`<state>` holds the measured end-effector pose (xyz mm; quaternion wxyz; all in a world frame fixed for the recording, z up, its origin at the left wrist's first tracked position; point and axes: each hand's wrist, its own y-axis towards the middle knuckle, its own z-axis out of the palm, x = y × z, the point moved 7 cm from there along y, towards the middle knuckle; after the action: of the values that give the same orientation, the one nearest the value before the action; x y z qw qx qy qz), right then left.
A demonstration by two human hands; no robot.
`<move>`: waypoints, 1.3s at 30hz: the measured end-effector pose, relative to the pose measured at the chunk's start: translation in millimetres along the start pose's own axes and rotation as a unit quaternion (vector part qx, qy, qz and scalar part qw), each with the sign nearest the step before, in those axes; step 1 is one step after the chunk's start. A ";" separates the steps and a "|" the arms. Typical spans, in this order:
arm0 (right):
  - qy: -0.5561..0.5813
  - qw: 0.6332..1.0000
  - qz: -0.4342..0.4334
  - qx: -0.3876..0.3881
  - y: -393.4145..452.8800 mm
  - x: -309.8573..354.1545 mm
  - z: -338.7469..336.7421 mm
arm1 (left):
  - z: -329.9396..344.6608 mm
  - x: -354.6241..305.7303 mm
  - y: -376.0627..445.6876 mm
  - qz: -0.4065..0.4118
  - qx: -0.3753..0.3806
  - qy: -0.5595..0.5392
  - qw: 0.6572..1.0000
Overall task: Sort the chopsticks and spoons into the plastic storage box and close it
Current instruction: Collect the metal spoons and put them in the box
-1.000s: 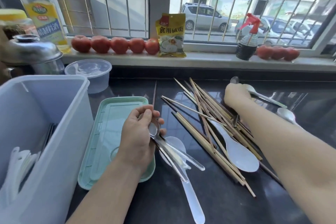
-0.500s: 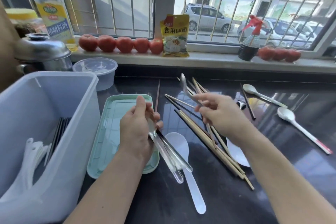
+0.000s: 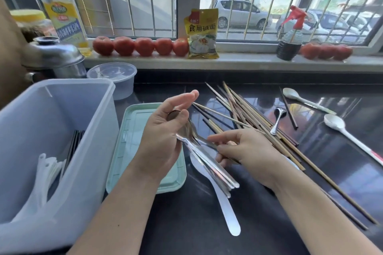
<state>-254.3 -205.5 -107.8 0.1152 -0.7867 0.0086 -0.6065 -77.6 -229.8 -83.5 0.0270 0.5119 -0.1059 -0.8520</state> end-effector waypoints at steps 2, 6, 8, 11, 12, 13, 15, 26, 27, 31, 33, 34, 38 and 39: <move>-0.008 1.000 0.000 0.023 -2.2 -0.3 3.8 | -1.5 4.8 -0.1 0.008 -0.026 0.054 0.998; -0.025 0.999 -0.009 0.031 -0.5 -1.8 6.5 | -9.8 5.6 -1.7 0.018 -0.108 0.049 0.993; 0.030 0.998 -0.006 0.053 -0.7 -3.7 12.2 | -17.5 5.2 -0.9 0.025 -0.132 0.052 0.990; 0.080 0.994 0.002 0.068 -0.5 -6.8 16.1 | -24.4 10.2 1.7 0.018 -0.133 0.038 0.990; 0.081 0.994 0.005 0.070 0.2 -8.2 16.0 | -24.8 10.7 1.7 0.013 -0.133 0.026 0.991; 0.079 0.994 0.004 0.074 0.8 -8.8 15.6 | -24.7 10.6 1.7 0.008 -0.133 0.013 0.991; 0.082 0.994 0.002 0.073 0.7 -6.4 12.7 | -24.1 10.1 2.5 0.000 -0.128 -0.026 0.991; -0.059 0.997 -0.047 0.030 5.8 -8.6 -1.7 | -19.2 6.5 3.1 -0.013 -0.101 -0.084 0.991; -0.037 0.995 -0.063 0.064 2.3 -5.1 7.1 | -22.0 6.4 3.2 -0.007 -0.109 -0.068 0.992; 0.048 0.988 -0.103 0.105 -6.2 8.3 21.2 | -35.7 15.3 5.0 -0.006 -0.157 0.041 0.987; 0.055 0.986 -0.100 0.122 -7.1 9.2 24.4 | -34.5 20.3 3.2 -0.037 -0.169 -0.004 0.985; 0.071 0.985 -0.092 0.130 -7.2 9.2 26.0 | -33.0 21.0 1.5 -0.050 -0.178 -0.045 0.982; 0.154 0.976 -0.064 0.141 -7.2 8.7 27.5 | -29.3 21.4 -1.5 -0.057 -0.210 -0.153 0.964; 0.159 0.975 -0.059 0.147 -8.1 9.3 28.1 | -29.2 21.4 -1.2 -0.055 -0.212 -0.140 0.966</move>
<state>-226.1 -194.2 -104.1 0.1902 -0.6540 -0.1090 -0.7241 -62.0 -236.3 -115.5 0.0726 0.3749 0.1029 -0.9185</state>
